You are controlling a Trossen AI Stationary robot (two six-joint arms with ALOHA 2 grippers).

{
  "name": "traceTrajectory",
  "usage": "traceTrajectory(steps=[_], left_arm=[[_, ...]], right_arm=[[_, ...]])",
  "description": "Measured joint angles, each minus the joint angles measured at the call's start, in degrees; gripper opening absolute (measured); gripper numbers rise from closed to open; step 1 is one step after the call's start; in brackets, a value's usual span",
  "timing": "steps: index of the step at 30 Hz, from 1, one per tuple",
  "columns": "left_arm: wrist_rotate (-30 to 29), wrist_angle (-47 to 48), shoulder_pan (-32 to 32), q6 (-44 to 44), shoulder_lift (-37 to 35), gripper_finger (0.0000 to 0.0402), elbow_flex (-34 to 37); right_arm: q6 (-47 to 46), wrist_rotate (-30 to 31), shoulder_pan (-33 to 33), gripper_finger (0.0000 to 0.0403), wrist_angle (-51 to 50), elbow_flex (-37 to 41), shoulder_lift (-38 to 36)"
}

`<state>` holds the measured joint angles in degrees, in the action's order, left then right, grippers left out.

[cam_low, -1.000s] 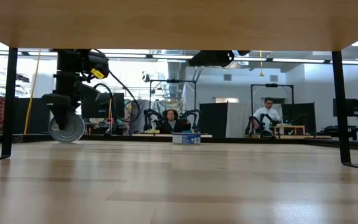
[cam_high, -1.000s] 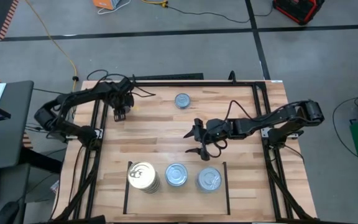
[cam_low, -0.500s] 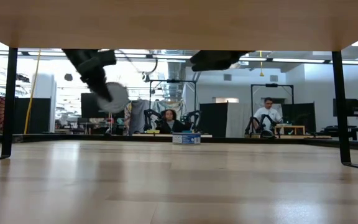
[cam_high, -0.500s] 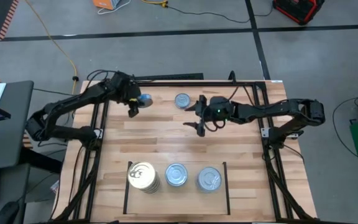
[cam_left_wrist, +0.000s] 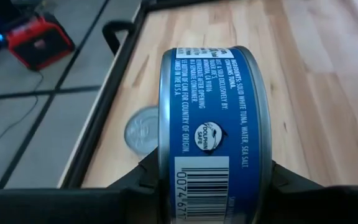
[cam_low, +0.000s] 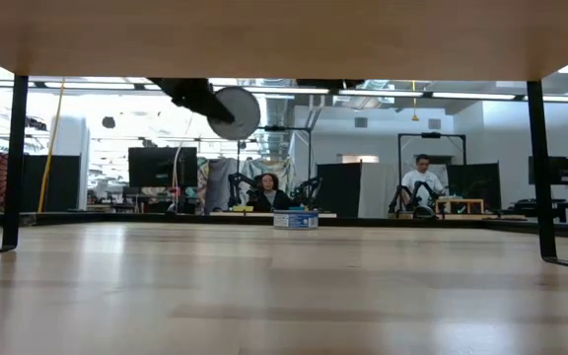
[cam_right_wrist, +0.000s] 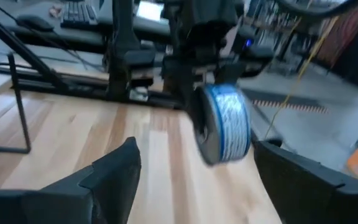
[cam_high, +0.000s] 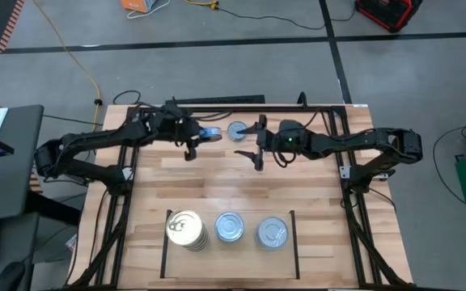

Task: Stack canned seafood by type on shelf
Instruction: Put the left blue tuna can on the top of the left stacked tuna cans on the shelf

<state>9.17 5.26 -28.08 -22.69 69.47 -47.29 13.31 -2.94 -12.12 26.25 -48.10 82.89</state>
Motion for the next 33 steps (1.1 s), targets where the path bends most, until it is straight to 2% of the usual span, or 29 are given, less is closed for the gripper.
traceTrajectory(steps=[6,10,15,19,24,29,33], left_arm=[[1.1,-4.4,2.0,1.9,0.0,0.0126,0.0],[3.6,-7.7,3.4,2.7,0.0,0.0125,0.0],[5.2,-11.3,5.1,4.1,0.0,0.0125,0.0],[5.6,-13.9,6.7,4.7,0.0,0.0125,0.0],[5.8,-17.2,8.6,4.9,0.0,0.0125,0.0],[6.0,-19.4,10.2,4.8,0.0,0.0125,0.0],[5.9,-19.8,10.4,4.0,0.0,0.0125,0.0]], right_arm=[[3.7,0.0,0.1,0.0375,4.9,-0.1,0.0],[3.7,0.0,0.1,0.0394,4.4,-1.8,0.0],[3.7,-0.8,0.1,0.0400,3.9,-5.1,1.4],[3.4,-4.5,0.2,0.0400,3.6,-7.8,3.9],[3.9,-4.7,0.4,0.0400,4.6,-10.7,6.2],[4.0,-4.6,0.3,0.0377,3.8,-11.1,6.5],[3.3,-4.6,0.4,0.0327,2.5,-11.1,6.5]])
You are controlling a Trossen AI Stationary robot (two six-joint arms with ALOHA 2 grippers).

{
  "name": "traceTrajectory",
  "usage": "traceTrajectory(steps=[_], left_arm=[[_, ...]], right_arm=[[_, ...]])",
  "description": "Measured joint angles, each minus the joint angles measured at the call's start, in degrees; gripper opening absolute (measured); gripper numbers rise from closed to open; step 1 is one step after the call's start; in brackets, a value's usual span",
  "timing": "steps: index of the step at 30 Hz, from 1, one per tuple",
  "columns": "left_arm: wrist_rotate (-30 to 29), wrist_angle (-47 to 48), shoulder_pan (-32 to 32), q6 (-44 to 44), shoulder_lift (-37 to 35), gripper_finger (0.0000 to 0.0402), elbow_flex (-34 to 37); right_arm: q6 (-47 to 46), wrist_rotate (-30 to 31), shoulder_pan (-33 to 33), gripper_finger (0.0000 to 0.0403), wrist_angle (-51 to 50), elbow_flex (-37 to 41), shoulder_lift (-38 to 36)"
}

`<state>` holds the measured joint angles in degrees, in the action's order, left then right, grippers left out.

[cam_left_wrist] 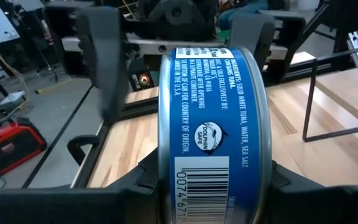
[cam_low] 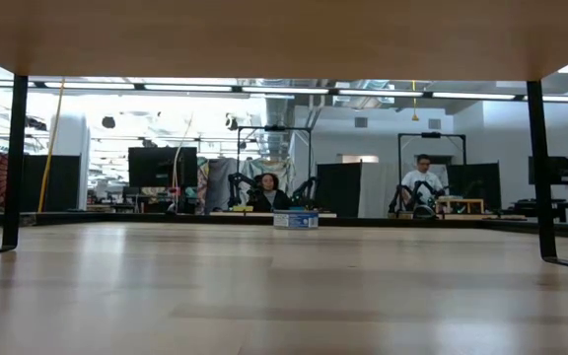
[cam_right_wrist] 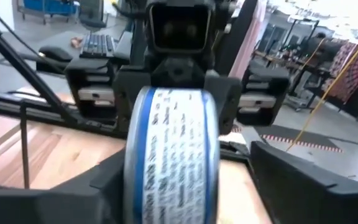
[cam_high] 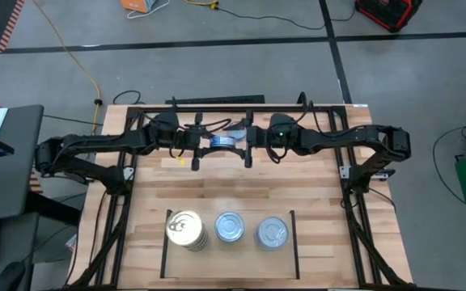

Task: Stack canned seafood by type on shelf
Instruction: Put the left blue tuna can on the top of the left stacked tuna cans on the shelf

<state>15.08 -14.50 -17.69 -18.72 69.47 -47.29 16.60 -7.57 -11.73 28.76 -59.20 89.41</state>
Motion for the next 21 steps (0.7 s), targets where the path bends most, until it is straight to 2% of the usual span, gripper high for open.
traceTrajectory(steps=[9,10,16,21], left_arm=[[-3.2,0.4,0.0,0.0,0.0,0.0128,0.0],[-4.2,0.5,0.0,0.2,0.0,0.0131,0.0],[-7.3,2.4,0.0,2.0,0.0,0.0163,0.0],[-10.8,4.5,0.0,4.7,0.0,0.0211,0.0]], right_arm=[[-0.2,0.2,0.1,0.0163,-3.7,0.0,0.0],[-0.3,0.1,0.1,0.0155,-4.0,0.0,0.0],[-0.2,0.3,0.0,0.0154,-5.6,0.0,0.0],[-0.2,0.4,0.0,0.0155,-7.5,0.0,-0.7]])
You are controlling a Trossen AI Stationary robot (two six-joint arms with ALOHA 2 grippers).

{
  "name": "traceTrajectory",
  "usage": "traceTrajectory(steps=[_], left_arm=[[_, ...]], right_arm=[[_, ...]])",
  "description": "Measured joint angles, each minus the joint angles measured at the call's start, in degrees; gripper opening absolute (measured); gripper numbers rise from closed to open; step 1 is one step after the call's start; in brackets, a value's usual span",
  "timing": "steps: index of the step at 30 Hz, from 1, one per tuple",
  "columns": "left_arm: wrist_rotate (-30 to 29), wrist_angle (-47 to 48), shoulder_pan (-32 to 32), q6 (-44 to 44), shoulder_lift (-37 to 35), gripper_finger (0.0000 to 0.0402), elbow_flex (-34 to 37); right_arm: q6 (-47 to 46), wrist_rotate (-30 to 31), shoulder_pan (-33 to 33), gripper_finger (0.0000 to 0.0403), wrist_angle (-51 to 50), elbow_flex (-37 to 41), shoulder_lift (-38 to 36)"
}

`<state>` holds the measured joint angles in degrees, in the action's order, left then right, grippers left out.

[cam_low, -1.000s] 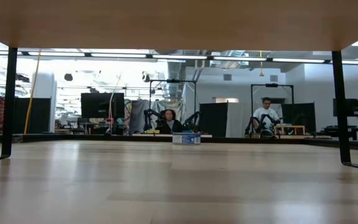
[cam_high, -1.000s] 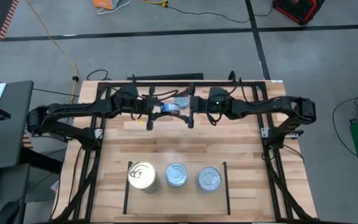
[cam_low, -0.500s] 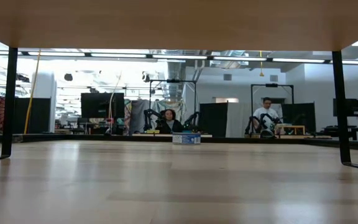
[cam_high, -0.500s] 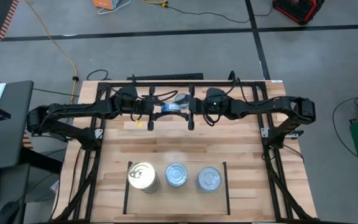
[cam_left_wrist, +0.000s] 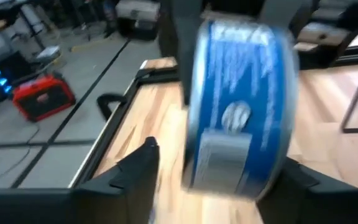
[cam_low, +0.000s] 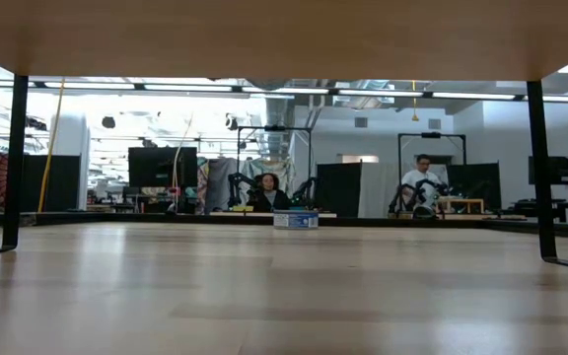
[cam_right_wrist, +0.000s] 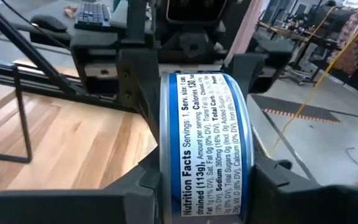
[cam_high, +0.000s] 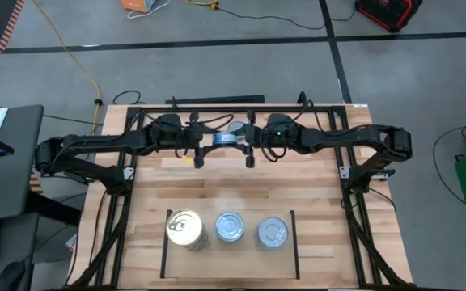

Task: Stack canned seafood by type on shelf
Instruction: Put the left blue tuna can on the top of the left stacked tuna cans on the shelf

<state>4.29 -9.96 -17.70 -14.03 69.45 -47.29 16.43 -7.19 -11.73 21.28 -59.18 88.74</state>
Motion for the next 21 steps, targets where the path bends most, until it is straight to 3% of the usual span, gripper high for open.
traceTrajectory(steps=[8,13,17,21], left_arm=[[-4.5,0.3,-0.4,-3.3,-0.5,0.0298,0.0],[-9.9,3.4,-0.8,-5.7,-2.0,0.0301,0.0],[-10.1,5.1,-0.2,-4.9,-2.2,0.0294,0.4],[-14.5,3.2,1.4,-5.4,-2.3,0.0289,2.7]], right_arm=[[-1.9,0.5,-0.5,0.0159,-7.3,0.0,-4.6],[-7.7,-1.1,-0.3,0.0159,-16.0,0.0,-11.1],[-15.3,-1.9,-0.2,0.0172,-26.5,0.0,-17.7],[-25.5,-9.1,-1.7,0.0164,-34.8,0.0,-23.6]])
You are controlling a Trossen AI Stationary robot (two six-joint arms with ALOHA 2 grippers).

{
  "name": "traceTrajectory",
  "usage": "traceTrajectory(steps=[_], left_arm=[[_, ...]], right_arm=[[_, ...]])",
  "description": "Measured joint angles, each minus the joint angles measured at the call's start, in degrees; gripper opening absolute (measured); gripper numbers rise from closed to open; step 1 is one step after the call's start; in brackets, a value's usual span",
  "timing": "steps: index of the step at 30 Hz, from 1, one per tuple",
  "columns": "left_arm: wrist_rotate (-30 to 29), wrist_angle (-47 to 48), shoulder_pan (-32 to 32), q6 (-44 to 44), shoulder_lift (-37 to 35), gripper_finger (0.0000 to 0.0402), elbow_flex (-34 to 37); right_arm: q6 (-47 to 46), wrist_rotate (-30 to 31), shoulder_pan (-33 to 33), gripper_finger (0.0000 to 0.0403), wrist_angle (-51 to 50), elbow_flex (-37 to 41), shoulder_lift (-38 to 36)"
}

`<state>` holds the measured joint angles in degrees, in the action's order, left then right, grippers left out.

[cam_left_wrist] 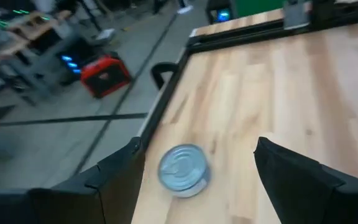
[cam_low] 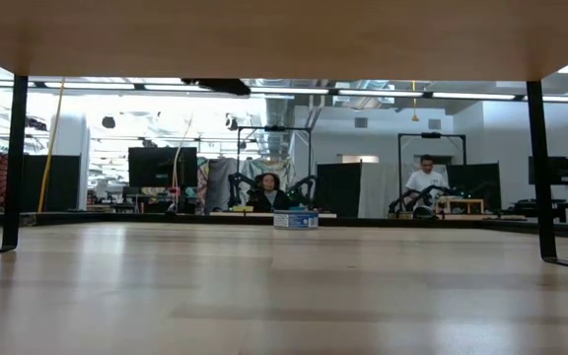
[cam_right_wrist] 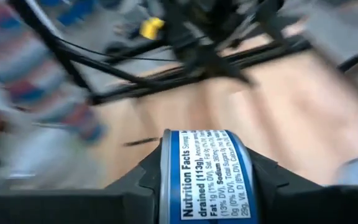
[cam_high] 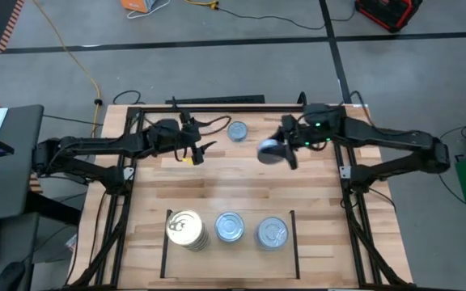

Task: Stack canned seafood by type on shelf
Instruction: Put the left blue tuna can on the top of the left stacked tuna cans on the shelf

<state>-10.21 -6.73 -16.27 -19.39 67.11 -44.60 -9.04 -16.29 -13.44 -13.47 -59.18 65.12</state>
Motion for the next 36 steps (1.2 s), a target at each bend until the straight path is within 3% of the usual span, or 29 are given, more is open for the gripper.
traceTrajectory(steps=[4,7,11,22,29,36], left_arm=[[-10.1,-10.1,3.8,-4.2,-0.9,0.0288,5.3],[-16.5,-22.2,7.6,-8.4,-2.1,0.0288,10.3],[-18.5,-30.3,11.4,-9.4,-3.9,0.0288,15.2],[-22.5,-30.3,20.6,-8.4,-10.3,0.0288,15.8],[-22.6,-30.6,25.6,-4.6,-14.4,0.0288,14.8],[-22.7,-30.0,29.8,0.5,-17.7,0.0288,14.5]], right_arm=[[-10.4,-8.7,-1.3,0.0152,-4.7,0.0,-4.4],[-16.0,-9.4,-1.3,0.0153,-6.5,0.0,-6.4],[-24.3,-9.4,-1.1,0.0166,-6.8,0.0,-7.1],[-40.4,-9.5,6.7,0.0154,-5.0,0.0,-6.6],[-43.9,-15.7,12.2,0.0162,1.2,0.0,-6.2],[-51.8,-16.9,15.2,0.0154,5.3,0.0,-3.7]])
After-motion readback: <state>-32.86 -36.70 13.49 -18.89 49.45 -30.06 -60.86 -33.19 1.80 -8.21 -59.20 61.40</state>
